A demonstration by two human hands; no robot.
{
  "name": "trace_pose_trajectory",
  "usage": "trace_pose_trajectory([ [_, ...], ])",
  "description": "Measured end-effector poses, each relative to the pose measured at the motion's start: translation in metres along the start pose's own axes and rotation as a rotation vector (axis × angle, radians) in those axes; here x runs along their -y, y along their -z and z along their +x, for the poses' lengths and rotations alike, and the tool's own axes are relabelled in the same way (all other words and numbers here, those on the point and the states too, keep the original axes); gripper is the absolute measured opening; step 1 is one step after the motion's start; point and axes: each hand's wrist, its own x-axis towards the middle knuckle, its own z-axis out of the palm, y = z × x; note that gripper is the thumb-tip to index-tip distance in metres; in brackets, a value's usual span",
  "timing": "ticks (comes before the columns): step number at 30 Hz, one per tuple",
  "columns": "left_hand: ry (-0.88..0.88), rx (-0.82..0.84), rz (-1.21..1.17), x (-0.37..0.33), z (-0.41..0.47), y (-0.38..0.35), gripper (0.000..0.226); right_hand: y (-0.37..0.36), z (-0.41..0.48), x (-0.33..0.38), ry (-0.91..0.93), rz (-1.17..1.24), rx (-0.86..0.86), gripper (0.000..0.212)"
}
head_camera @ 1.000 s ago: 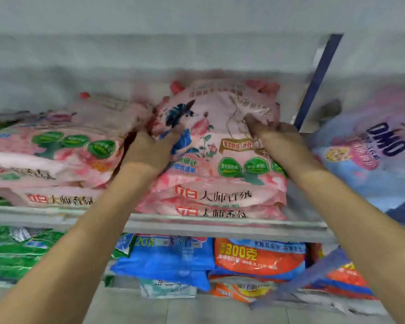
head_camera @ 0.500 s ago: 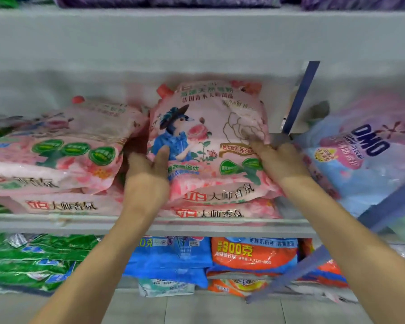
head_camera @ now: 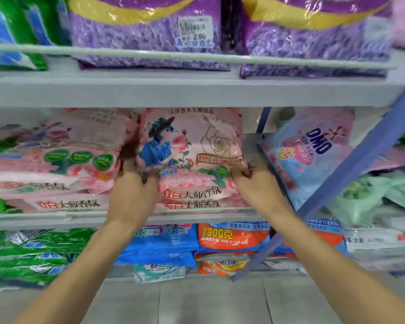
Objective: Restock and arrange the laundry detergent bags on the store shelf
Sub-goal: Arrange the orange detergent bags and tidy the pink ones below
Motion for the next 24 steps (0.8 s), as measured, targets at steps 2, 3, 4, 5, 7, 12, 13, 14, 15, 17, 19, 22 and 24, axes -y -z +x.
trace_pose_trajectory([
  [2, -0.023, 0.072, 0.099, 0.004, -0.021, 0.007, 0.047, 0.004, -0.025, 0.004, -0.006, -0.009, 0.009, 0.018],
  [3, -0.045, 0.121, 0.128, 0.007, -0.030, 0.011, 0.055, 0.005, -0.036, 0.006, -0.019, 0.034, 0.014, 0.020],
  [4, -0.062, 0.174, 0.152, 0.008, -0.039, 0.017, 0.059, 0.005, -0.047, 0.007, -0.029, 0.085, 0.039, 0.020],
  [5, -0.067, 0.230, 0.187, 0.008, -0.047, 0.023, 0.061, 0.004, -0.055, 0.009, -0.016, 0.104, 0.078, 0.021],
  [7, -0.063, 0.337, 0.254, 0.003, -0.059, 0.037, 0.062, 0.003, -0.069, 0.013, 0.043, 0.022, 0.142, 0.030],
  [12, -0.118, 0.468, 0.362, -0.017, -0.068, 0.067, 0.064, 0.019, -0.085, 0.026, 0.139, -0.184, 0.170, 0.057],
  [13, -0.136, 0.477, 0.391, -0.022, -0.069, 0.073, 0.064, 0.024, -0.089, 0.028, 0.145, -0.212, 0.174, 0.056],
  [14, -0.149, 0.476, 0.409, -0.029, -0.070, 0.078, 0.064, 0.029, -0.093, 0.032, 0.147, -0.237, 0.177, 0.055],
  [15, -0.153, 0.476, 0.417, -0.035, -0.073, 0.083, 0.064, 0.033, -0.097, 0.036, 0.141, -0.253, 0.181, 0.053],
  [17, -0.167, 0.481, 0.428, -0.048, -0.081, 0.092, 0.065, 0.043, -0.107, 0.043, 0.140, -0.288, 0.164, 0.049],
  [19, -0.181, 0.491, 0.433, -0.057, -0.090, 0.097, 0.065, 0.055, -0.122, 0.051, 0.137, -0.326, 0.137, 0.053],
  [22, -0.178, 0.502, 0.408, -0.065, -0.102, 0.102, 0.064, 0.074, -0.148, 0.058, 0.128, -0.338, 0.113, 0.057],
  [24, -0.189, 0.505, 0.385, -0.068, -0.111, 0.102, 0.065, 0.088, -0.165, 0.057, 0.112, -0.336, 0.092, 0.061],
])
